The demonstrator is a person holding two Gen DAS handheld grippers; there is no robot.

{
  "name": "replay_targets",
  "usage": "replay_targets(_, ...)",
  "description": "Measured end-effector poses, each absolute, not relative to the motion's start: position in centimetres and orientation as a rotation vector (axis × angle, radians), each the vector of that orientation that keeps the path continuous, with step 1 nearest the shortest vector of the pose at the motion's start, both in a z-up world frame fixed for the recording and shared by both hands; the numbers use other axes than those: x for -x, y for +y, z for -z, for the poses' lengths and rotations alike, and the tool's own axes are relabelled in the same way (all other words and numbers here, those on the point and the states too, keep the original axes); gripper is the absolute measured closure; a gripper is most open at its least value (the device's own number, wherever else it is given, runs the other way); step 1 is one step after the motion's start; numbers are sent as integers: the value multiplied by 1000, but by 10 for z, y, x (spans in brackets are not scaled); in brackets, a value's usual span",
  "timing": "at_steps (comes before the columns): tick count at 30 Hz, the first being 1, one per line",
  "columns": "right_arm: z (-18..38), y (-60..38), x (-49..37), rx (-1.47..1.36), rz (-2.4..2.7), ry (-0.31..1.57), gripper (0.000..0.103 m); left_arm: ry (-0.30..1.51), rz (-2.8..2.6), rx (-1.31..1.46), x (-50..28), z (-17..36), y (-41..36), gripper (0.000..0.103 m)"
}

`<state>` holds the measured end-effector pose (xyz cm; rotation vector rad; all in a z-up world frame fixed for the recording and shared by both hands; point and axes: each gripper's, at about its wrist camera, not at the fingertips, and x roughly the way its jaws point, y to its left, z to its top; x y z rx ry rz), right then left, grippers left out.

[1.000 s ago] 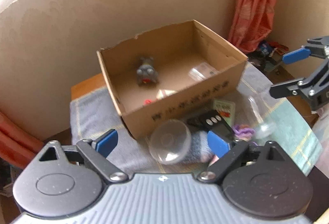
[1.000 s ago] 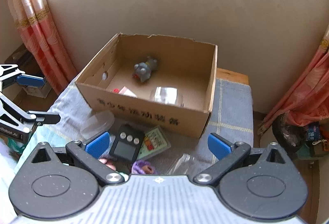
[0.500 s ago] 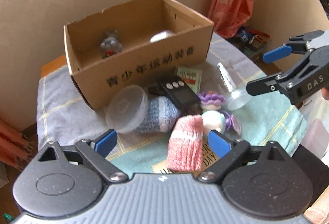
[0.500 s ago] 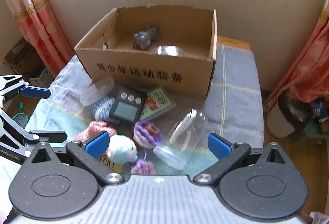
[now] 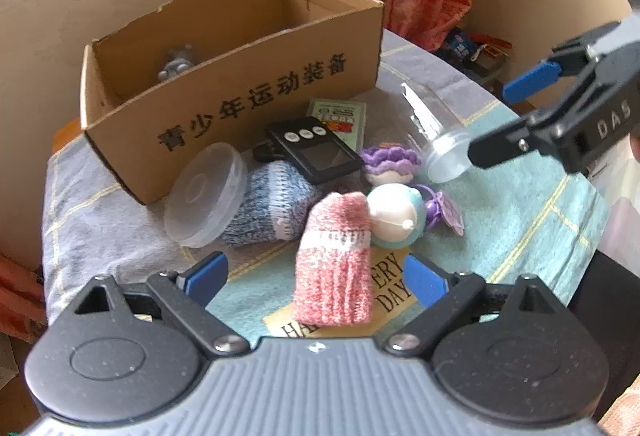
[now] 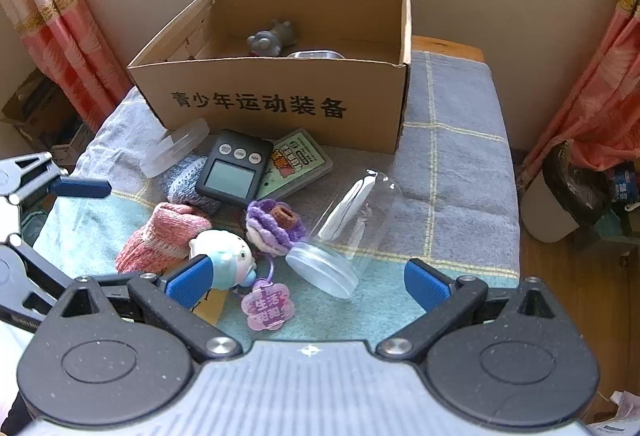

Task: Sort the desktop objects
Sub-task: 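Grasp the pink knit sock with the left tool while the right tool reaches the clear bottle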

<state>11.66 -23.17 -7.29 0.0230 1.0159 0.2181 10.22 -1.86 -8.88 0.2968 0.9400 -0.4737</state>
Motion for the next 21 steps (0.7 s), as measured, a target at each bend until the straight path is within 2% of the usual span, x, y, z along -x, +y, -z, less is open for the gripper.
replay_targets(4,74,-235,-120,-27,-216,1020,0,930,477,-347,-100,97,-26,26)
replay_targets(8,75,-239,-121,-28,-218,1003,0,943,489,-349,-98,103,-29,34)
replay_targets(13,79,-247,-124,-54,-232,1007,0,934,485,-385,-97,110,-34,51)
replay_targets(21,89,-250,-124,27,-305,1013,0,944,482,-332,-105,114,-33,58)
